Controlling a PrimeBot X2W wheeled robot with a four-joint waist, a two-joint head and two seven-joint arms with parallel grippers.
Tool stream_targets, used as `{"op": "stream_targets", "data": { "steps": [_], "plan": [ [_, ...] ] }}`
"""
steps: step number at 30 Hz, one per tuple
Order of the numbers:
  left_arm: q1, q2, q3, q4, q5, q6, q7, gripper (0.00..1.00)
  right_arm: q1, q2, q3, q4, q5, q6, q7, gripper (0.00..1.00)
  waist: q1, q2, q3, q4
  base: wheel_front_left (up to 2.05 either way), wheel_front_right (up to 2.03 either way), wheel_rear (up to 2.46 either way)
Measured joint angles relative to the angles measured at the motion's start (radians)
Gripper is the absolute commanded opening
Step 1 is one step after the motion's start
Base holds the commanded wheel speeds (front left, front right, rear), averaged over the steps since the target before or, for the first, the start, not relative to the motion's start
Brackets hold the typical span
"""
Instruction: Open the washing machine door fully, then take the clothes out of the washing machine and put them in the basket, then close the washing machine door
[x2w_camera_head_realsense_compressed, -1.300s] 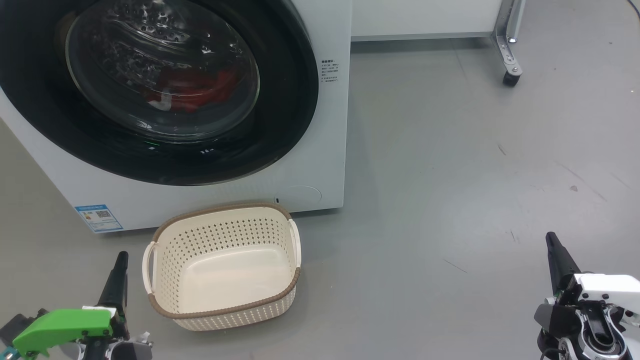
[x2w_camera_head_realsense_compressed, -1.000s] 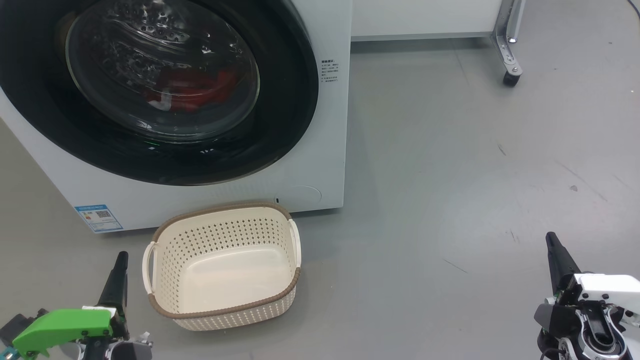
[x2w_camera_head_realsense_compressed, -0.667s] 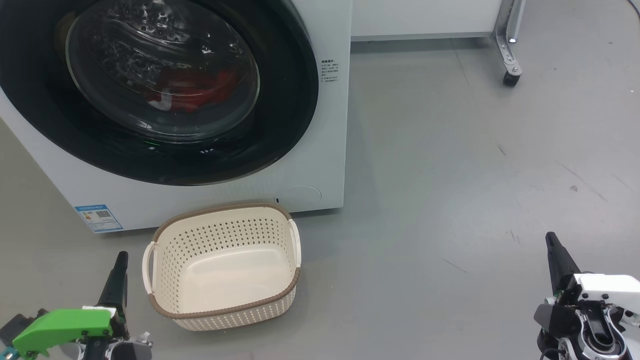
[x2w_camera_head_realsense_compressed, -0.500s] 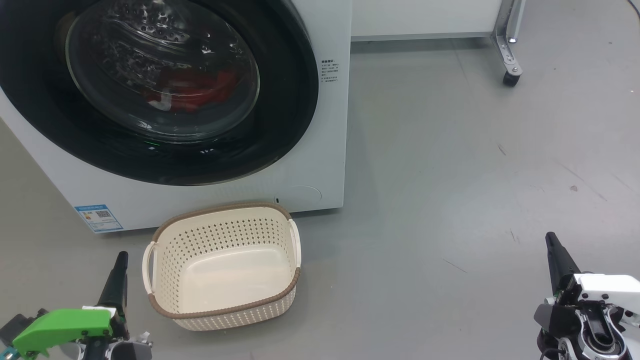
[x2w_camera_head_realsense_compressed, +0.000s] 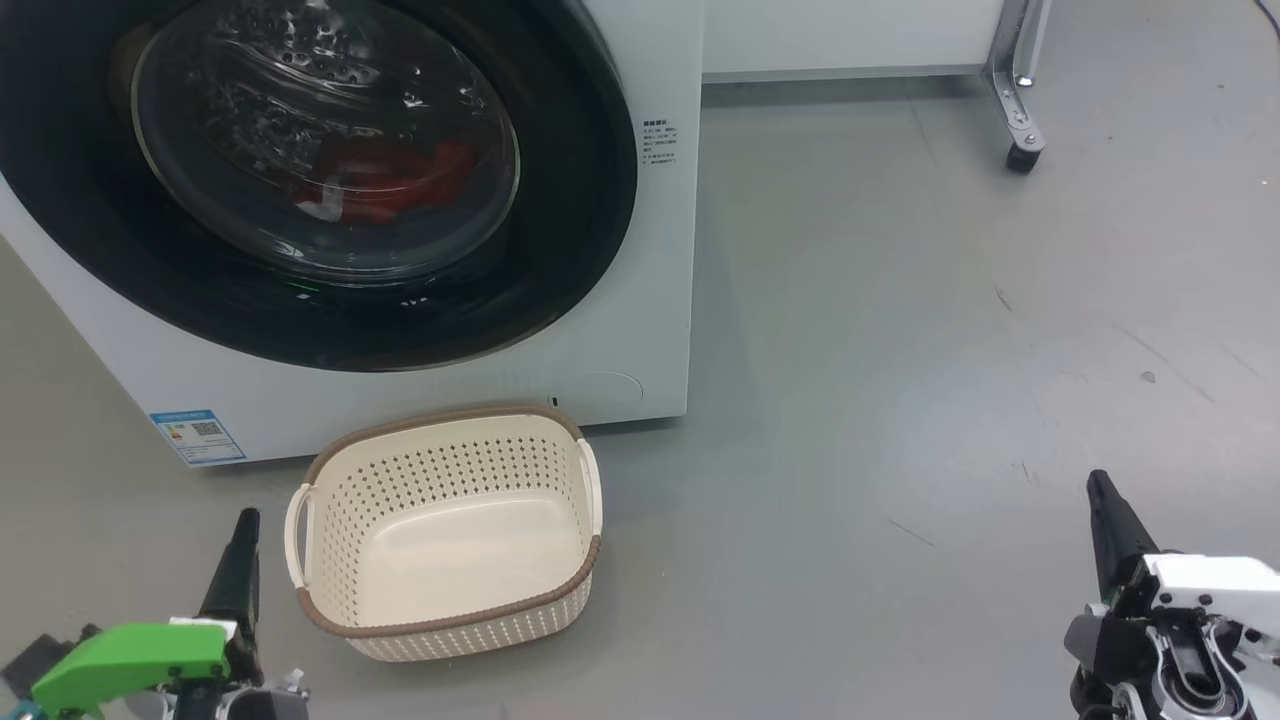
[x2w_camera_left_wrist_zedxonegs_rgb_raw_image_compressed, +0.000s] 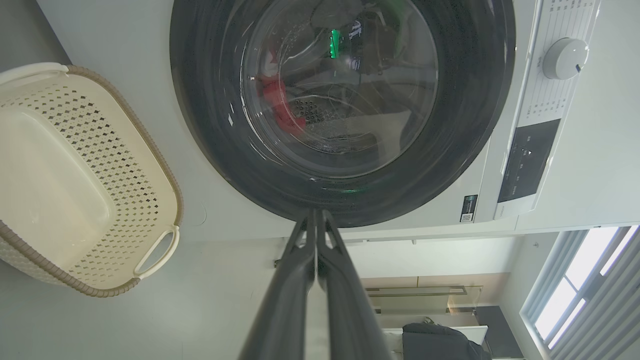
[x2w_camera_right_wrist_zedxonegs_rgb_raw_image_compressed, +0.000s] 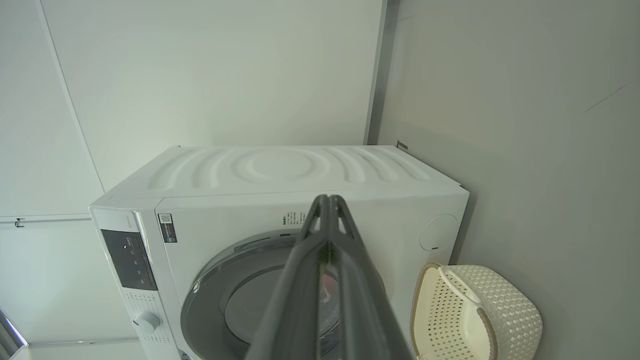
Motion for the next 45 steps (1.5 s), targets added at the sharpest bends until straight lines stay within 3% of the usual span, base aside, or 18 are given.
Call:
{"op": "stream_targets", "data": {
  "steps": [1, 2, 4, 5, 27, 45],
  "plan": [
    [0.001, -0.001, 0.0, 0.005, 0.0, 0.0, 0.0, 1.0, 0.002, 0.001, 0.0, 0.004, 0.0, 0.0, -0.001, 1.0, 0.0, 0.0, 0.0, 0.0, 0.0, 0.0, 0.0],
    [0.005, -0.005, -0.001, 0.014, 0.0, 0.0, 0.0, 0.0, 0.007, 0.005, 0.001, 0.013, 0.0, -0.001, -0.001, 0.0, 0.0, 0.0, 0.0, 0.0, 0.0, 0.0, 0.0],
    [0.022, -0.017, -0.005, 0.036, 0.0, 0.0, 0.0, 0.0, 0.029, 0.019, 0.002, 0.035, 0.0, -0.001, -0.001, 0.0, 0.0, 0.0, 0.0, 0.0, 0.0, 0.0, 0.0],
    [0.032, -0.022, -0.006, 0.048, 0.0, 0.0, 0.0, 1.0, 0.04, 0.025, 0.002, 0.047, 0.0, -0.001, -0.001, 1.0, 0.0, 0.0, 0.0, 0.0, 0.0, 0.0, 0.0],
    [0.042, -0.029, -0.025, 0.052, 0.032, 0.0, -0.046, 1.0, 0.034, 0.006, 0.042, 0.041, -0.084, -0.001, -0.036, 1.0, 0.0, 0.0, 0.004, 0.0, 0.0, 0.0, 0.0],
    [0.023, 0.018, -0.1, 0.043, 0.188, 0.0, -0.123, 1.0, -0.009, -0.059, 0.138, 0.038, -0.251, -0.001, -0.111, 1.0, 0.0, 0.0, 0.006, 0.0, 0.0, 0.0, 0.0]
  ]
}}
